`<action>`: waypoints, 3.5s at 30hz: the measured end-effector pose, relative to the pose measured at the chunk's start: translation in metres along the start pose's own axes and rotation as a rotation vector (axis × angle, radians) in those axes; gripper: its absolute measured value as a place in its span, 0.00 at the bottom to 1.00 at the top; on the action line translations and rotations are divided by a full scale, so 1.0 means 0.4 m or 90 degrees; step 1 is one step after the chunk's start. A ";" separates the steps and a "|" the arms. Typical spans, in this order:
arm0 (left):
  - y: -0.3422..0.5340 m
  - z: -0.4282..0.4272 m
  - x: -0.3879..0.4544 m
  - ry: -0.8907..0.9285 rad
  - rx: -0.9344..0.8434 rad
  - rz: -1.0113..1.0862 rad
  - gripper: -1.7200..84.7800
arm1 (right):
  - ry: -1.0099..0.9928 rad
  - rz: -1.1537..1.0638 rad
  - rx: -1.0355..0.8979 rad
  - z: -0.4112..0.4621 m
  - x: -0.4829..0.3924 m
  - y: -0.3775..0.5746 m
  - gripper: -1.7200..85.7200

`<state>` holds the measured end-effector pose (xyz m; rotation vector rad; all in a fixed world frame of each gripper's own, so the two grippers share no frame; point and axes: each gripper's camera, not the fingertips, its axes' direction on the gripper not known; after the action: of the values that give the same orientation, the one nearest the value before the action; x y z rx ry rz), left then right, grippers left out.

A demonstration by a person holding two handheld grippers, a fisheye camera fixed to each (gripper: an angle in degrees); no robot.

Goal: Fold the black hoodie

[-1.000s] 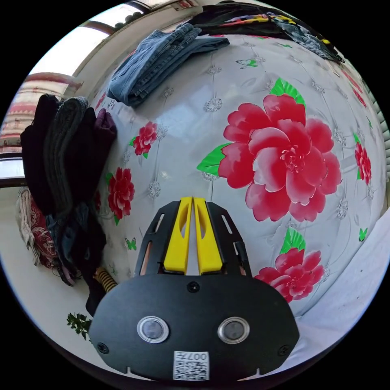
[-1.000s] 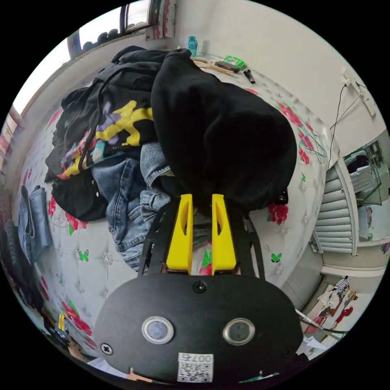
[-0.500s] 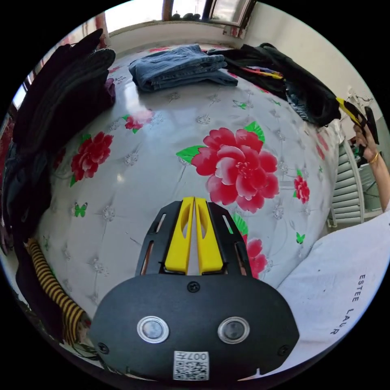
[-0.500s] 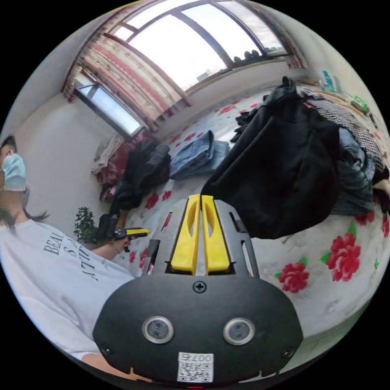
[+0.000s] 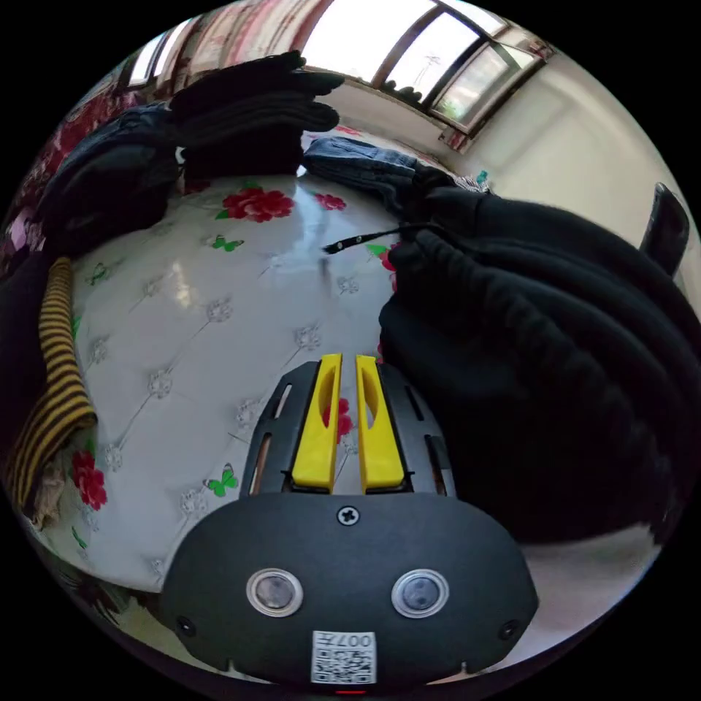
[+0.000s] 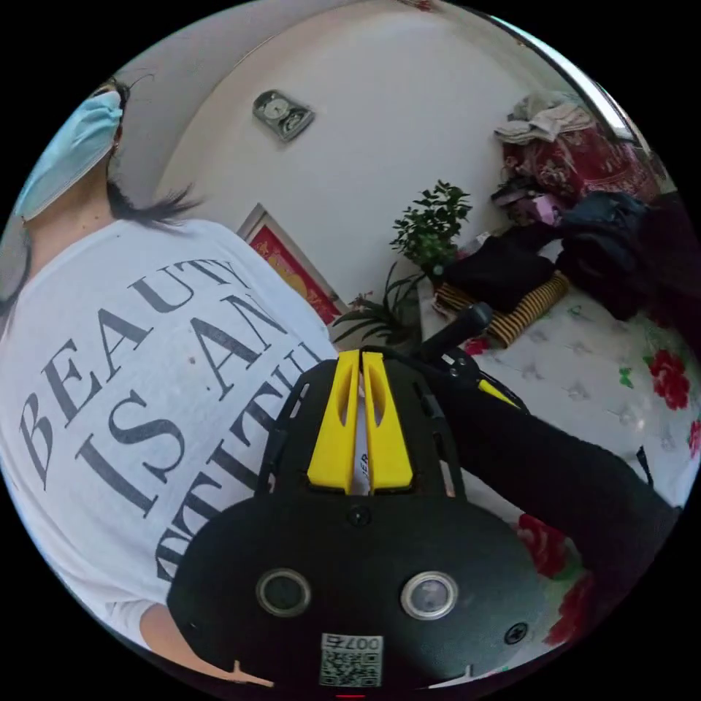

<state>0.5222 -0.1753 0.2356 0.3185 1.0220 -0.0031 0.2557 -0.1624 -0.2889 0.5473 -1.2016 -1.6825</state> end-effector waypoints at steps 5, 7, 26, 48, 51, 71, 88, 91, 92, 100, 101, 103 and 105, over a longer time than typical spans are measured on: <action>0.057 -0.059 -0.079 0.018 0.013 -0.049 0.07 | 0.030 -0.053 -0.175 0.197 -0.036 -0.045 0.02; 0.066 -0.076 -0.086 0.001 0.013 -0.047 0.07 | 0.120 -0.036 -0.141 0.171 -0.027 -0.029 0.02; -0.188 0.049 0.094 -0.004 -0.170 0.180 0.15 | 0.611 0.352 -0.004 -0.259 0.337 0.161 0.13; -0.163 -0.552 0.218 0.128 0.183 0.249 0.01 | 0.807 0.113 0.054 -0.214 -0.078 -0.080 0.02; -0.099 -0.751 0.392 0.083 0.294 0.423 0.01 | 0.907 -0.054 0.150 -0.237 -0.390 -0.117 0.02; 0.025 -1.285 0.426 -0.041 0.682 0.401 0.01 | 0.657 -0.308 0.328 -0.224 -0.801 -0.244 0.02; 0.839 -0.875 -0.267 -0.243 0.222 -0.502 0.07 | 0.000 -0.004 -0.153 0.449 -0.013 -0.321 0.09; 0.917 -0.862 -0.285 -0.165 0.234 -0.560 0.10 | 0.181 0.025 -0.130 0.345 0.079 -0.346 0.10; 0.930 -0.855 -0.292 -0.142 0.238 -0.573 0.11 | 0.239 0.054 -0.113 0.291 0.140 -0.359 0.10; 0.817 -0.712 -0.430 -0.060 0.172 -0.582 0.17 | 0.317 0.258 -0.162 0.254 0.587 -0.399 0.14; 0.779 -0.677 -0.446 -0.069 0.135 -0.566 0.17 | 0.317 0.279 -0.190 0.293 0.634 -0.398 0.14; 0.725 -0.623 -0.456 -0.091 0.064 -0.549 0.15 | 0.287 0.332 -0.231 0.352 0.698 -0.383 0.13; 0.684 -0.615 -0.434 -0.206 -0.007 -0.534 0.09 | 0.225 0.389 -0.262 0.399 0.738 -0.354 0.12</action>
<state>0.2663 0.1250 0.3342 -0.1380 0.7703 -0.7816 -0.0611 -0.3420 -0.3012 0.1769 -0.6448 -1.1915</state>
